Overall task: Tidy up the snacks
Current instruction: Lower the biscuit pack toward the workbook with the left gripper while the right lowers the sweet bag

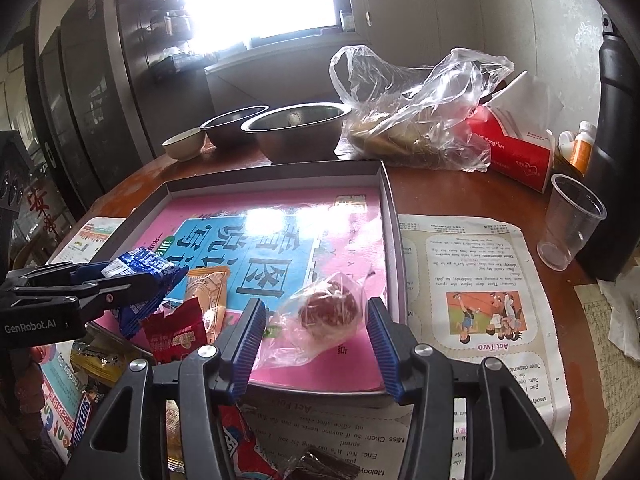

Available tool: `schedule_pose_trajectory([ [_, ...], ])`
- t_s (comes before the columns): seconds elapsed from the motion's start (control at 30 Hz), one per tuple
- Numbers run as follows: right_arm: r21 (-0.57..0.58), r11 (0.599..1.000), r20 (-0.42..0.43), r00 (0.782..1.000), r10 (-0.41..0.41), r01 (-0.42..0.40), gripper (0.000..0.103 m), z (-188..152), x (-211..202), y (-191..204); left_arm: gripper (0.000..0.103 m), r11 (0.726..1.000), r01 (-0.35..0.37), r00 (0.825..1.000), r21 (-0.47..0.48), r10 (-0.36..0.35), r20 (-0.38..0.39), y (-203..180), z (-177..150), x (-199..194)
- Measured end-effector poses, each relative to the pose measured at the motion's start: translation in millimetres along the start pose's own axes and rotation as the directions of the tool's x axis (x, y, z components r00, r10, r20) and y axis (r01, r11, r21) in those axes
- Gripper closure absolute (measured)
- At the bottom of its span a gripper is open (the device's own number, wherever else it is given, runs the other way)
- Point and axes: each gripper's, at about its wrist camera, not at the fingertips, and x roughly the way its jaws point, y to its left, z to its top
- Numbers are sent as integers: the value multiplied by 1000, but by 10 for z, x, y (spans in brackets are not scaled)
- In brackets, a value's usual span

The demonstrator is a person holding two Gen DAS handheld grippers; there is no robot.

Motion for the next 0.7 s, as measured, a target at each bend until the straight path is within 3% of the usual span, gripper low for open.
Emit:
schedule_pose_trajectory([
  [0.7,56,998,44,999,-8,5,48,-18,-216,-142,44,999,50,999,1,-50,-22,-92,-29,68],
])
